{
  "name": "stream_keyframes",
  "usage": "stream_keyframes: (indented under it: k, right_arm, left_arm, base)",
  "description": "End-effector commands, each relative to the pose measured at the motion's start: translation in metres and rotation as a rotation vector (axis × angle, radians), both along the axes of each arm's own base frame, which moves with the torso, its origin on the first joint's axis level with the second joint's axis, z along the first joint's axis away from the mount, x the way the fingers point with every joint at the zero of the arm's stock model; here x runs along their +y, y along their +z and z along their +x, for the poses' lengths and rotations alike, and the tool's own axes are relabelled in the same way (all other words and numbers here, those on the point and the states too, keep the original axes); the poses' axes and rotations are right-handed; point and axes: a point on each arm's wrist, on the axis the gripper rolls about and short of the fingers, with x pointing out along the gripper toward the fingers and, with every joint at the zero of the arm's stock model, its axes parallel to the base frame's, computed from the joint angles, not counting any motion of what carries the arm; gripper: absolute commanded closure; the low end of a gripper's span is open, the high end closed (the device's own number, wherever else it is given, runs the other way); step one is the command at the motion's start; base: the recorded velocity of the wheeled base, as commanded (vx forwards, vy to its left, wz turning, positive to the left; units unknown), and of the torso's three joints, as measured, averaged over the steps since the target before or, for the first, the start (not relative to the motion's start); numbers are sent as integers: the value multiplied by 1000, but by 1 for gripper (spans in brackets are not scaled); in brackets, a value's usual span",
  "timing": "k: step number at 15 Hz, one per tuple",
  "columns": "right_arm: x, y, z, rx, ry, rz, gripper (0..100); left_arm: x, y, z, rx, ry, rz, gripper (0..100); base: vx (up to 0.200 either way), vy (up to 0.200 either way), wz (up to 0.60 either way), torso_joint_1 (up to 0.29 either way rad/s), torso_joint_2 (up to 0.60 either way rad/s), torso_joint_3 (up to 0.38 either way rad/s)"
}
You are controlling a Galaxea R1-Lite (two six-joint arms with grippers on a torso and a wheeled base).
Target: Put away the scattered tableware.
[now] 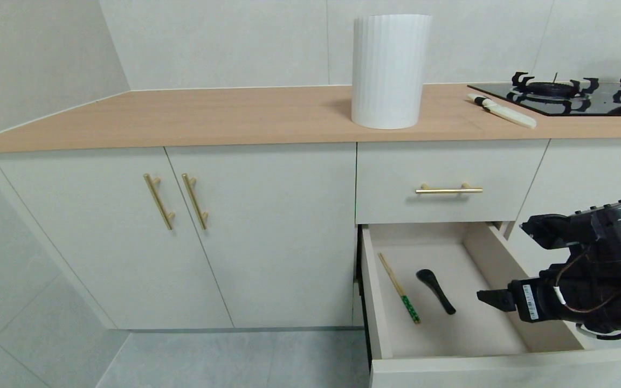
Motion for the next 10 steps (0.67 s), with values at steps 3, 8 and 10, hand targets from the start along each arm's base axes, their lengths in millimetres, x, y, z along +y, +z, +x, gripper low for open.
stream_keyframes:
  k: [3, 8, 10]
  right_arm:
    - [5, -1, -11, 80, 43, -37, 0]
    - [14, -14, -28, 280, 153, -159, 0]
    - [18, -16, -32, 372, 184, -208, 0]
  left_arm:
    - [0, 0, 0, 0, 0, 0, 0]
    - [0, 0, 0, 0, 0, 0, 0]
    - [0, 0, 0, 0, 0, 0, 0]
  base:
    - [0, 0, 0, 0, 0, 0]
    - [0, 0, 0, 0, 0, 0]
    - [0, 0, 0, 0, 0, 0]
